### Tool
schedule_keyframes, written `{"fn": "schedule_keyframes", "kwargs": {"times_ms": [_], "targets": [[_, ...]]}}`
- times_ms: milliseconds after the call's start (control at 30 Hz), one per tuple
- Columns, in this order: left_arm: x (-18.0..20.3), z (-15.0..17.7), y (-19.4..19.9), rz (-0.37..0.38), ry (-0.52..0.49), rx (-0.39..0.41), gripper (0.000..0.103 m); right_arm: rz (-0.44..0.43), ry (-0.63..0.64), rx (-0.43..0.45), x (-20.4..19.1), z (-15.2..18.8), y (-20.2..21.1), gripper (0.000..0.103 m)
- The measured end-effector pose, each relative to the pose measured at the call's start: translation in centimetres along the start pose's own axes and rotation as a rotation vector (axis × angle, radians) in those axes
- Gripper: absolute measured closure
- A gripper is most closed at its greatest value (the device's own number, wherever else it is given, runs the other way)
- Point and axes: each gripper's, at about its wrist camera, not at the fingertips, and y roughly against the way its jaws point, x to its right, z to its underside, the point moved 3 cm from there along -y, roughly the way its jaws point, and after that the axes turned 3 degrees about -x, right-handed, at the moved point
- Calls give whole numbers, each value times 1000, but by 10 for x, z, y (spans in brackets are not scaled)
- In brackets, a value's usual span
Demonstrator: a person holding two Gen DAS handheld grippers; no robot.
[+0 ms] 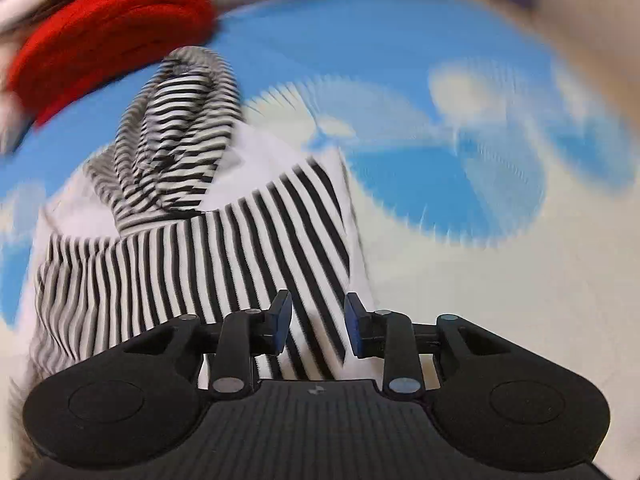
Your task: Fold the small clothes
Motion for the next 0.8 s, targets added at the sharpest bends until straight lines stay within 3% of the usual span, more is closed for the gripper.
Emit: {"fn": "schedule_keyframes", "kwargs": {"times_ms": [67,200,300,533,700,800], "targets": [[0,0,-11,-9,-4,-5,57,-47,-42,-30,12,-7,-10,72],[1,-1,-33,-39,-15,-23,57,26,-44,-19,31,-17,-14,72],[3,-2,-45,-64,-23,-38,57,-4,-102,-58,46,-22,-22,72],[8,0,-61,-110,-58,-49,57,-97,-35,-140,22,-23,-44,67],[14,3,-55,-114,-96,-27,70,-30,-4,-148,15,-18,-56,67],[16,2,-48,-112,-108,-6,90,-11,4,-133,16,-18,-53,71]]}}
